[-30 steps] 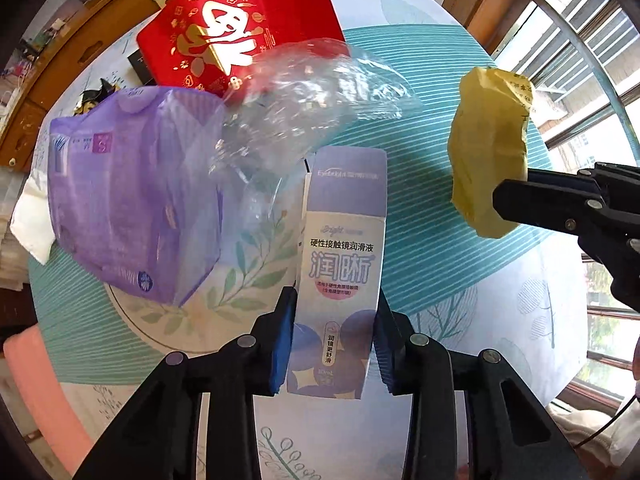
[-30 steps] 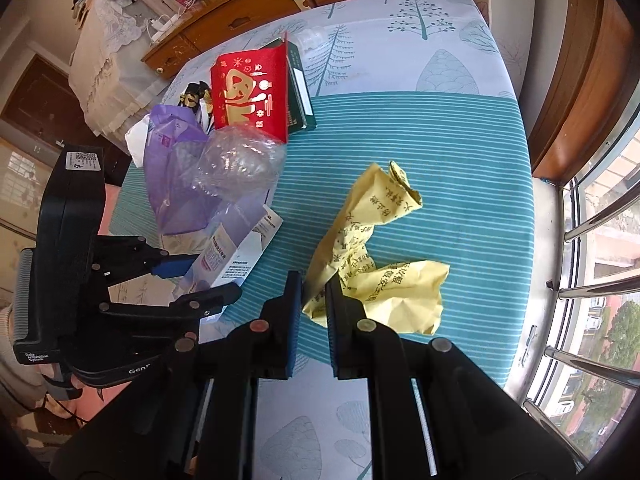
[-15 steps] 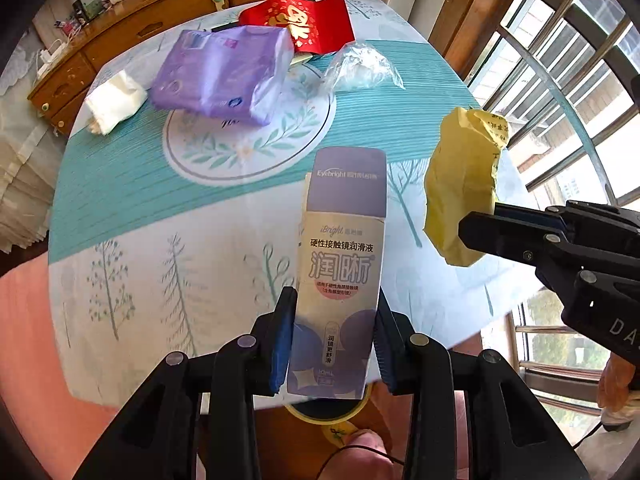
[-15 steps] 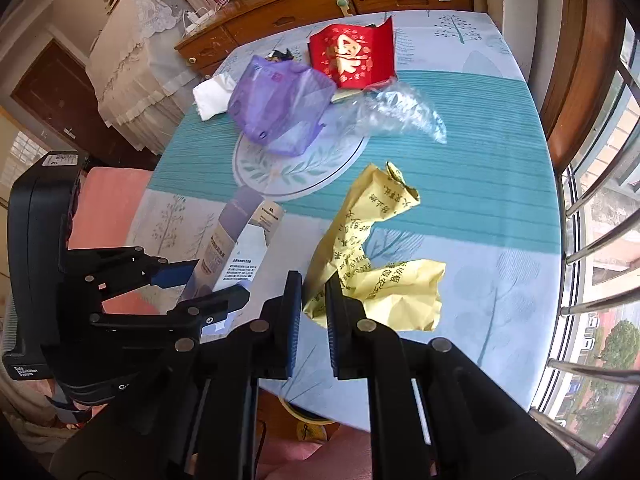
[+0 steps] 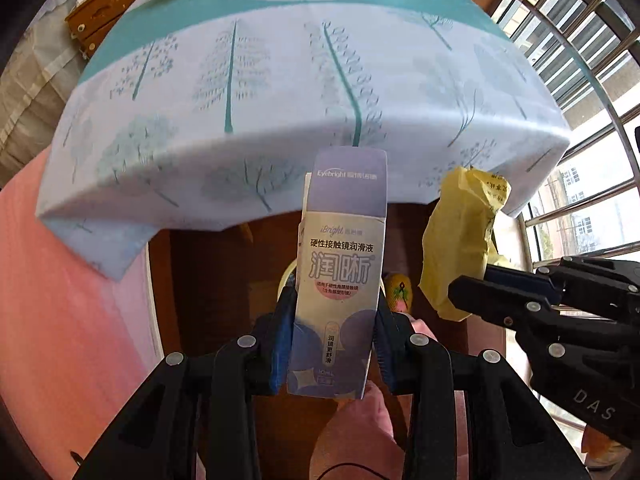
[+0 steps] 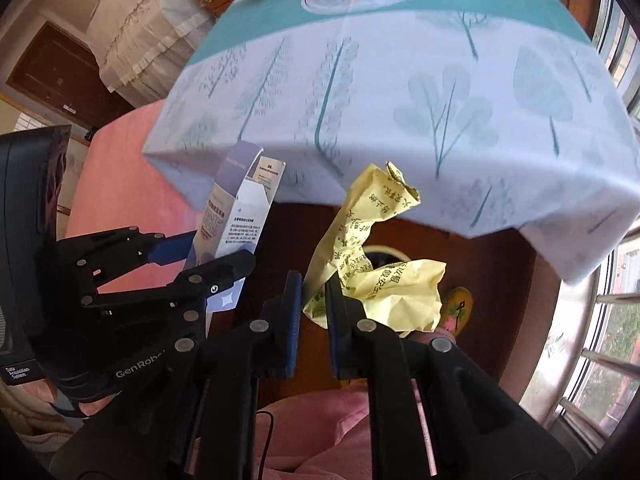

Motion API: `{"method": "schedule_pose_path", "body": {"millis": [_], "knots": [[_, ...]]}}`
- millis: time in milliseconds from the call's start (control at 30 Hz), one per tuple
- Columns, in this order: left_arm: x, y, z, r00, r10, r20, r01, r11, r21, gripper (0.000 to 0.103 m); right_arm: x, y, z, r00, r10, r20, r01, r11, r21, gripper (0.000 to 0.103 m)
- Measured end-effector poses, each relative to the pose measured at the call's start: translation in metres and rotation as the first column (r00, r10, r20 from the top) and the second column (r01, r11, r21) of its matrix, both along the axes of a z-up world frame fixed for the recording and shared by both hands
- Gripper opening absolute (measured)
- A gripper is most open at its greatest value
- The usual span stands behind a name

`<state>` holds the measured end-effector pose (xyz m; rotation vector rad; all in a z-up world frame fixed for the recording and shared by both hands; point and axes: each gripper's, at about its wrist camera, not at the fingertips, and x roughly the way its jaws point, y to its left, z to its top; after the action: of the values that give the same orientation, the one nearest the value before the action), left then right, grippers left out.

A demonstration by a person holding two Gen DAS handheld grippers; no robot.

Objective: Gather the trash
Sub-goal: 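Carry the yellow paper over the bin while the left tool carries the white bottle, open both, then move both open tools back from the bin toward the table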

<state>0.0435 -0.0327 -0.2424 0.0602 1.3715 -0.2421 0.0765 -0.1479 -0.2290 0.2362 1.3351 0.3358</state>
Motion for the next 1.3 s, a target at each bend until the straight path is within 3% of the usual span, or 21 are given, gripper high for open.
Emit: {"method": "schedule_pose_path", "body": {"millis": [167,433,600,667,700,733,800,900,1100,1300], "knots": [[-0.021,0.002,-0.078,0.996,0.054,-0.078,-0.053,0.998,0.021,0.035,-0.027,0.012,-0.075,0.992,-0.002,-0.124,0.001,1.000,-0.012,0.010],[-0.035,0.003,-0.205,0.979,0.126,-0.158,-0.122,0.992,0.039,0.036,-0.045,0.011,-0.209,0.979,-0.033,-0.200,0.028,0.999,-0.029,0.010],[-0.034,0.009,-0.263,0.970,0.145,-0.195,-0.145,0.989,0.013,0.036,-0.040,0.010,-0.268,0.978,-0.033,-0.204,0.029,0.999,-0.025,0.010],[-0.032,0.013,-0.279,0.965,0.156,-0.209,-0.160,0.987,0.000,0.040,-0.037,0.008,-0.289,0.975,-0.044,-0.217,0.042,0.999,-0.018,0.010],[-0.033,0.014,-0.285,0.964,0.162,-0.211,-0.166,0.986,-0.003,0.050,-0.036,0.007,-0.297,0.973,-0.052,-0.223,0.048,0.999,-0.022,0.011],[-0.034,0.017,-0.290,0.963,0.168,-0.210,-0.171,0.985,0.006,0.058,-0.032,0.004,-0.304,0.972,-0.058,-0.226,0.054,0.998,-0.024,0.016],[-0.027,0.017,-0.296,0.962,0.178,-0.209,-0.178,0.984,0.018,0.065,-0.024,0.000,-0.314,0.969,-0.077,-0.236,0.069,0.997,-0.043,0.023],[-0.019,0.020,-0.296,0.959,0.192,-0.210,-0.193,0.981,0.018,0.074,-0.018,-0.012,-0.323,0.959,-0.121,-0.257,0.110,0.992,-0.057,0.042],[-0.001,0.028,-0.275,0.964,0.183,-0.194,-0.181,0.983,0.025,0.075,-0.014,-0.024,-0.308,0.963,-0.117,-0.242,0.113,0.993,-0.030,0.043],[-0.001,0.032,-0.216,0.968,0.197,-0.155,-0.194,0.980,0.039,0.075,-0.014,-0.020,-0.262,0.971,-0.111,-0.213,0.105,0.994,-0.038,0.043]]}}
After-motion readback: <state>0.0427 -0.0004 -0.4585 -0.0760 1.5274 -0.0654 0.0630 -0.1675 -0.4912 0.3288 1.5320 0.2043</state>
